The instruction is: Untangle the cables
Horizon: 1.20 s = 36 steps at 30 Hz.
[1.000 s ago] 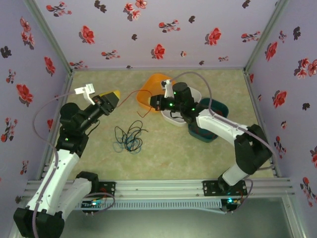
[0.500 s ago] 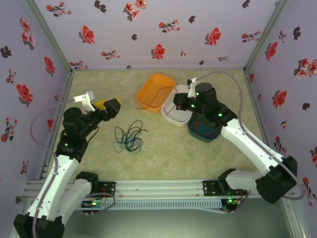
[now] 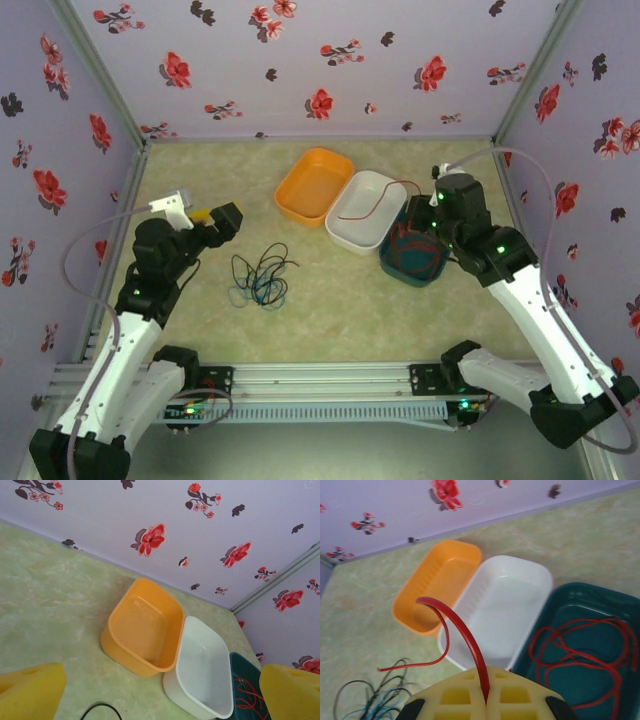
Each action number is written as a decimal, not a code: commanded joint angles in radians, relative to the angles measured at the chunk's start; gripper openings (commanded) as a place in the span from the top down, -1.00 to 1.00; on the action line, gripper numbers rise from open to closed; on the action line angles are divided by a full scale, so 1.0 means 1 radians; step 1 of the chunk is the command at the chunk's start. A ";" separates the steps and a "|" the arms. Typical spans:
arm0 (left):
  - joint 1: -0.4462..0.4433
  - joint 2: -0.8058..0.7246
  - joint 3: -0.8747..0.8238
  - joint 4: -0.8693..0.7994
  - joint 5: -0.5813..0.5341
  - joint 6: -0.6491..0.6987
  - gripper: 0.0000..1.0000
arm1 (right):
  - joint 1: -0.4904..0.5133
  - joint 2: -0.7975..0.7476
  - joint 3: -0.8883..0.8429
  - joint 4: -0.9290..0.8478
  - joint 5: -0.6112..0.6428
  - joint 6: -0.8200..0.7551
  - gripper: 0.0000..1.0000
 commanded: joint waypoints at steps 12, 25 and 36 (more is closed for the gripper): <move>0.006 0.024 -0.023 0.036 -0.018 -0.009 -0.99 | -0.162 0.027 0.117 -0.356 0.137 -0.011 1.00; 0.005 0.030 -0.029 0.027 -0.018 -0.011 -0.99 | -0.247 0.193 0.113 -0.382 0.082 -0.032 1.00; 0.006 0.018 -0.036 0.007 -0.018 -0.011 -0.99 | -0.250 0.335 0.118 -0.328 0.121 -0.064 1.00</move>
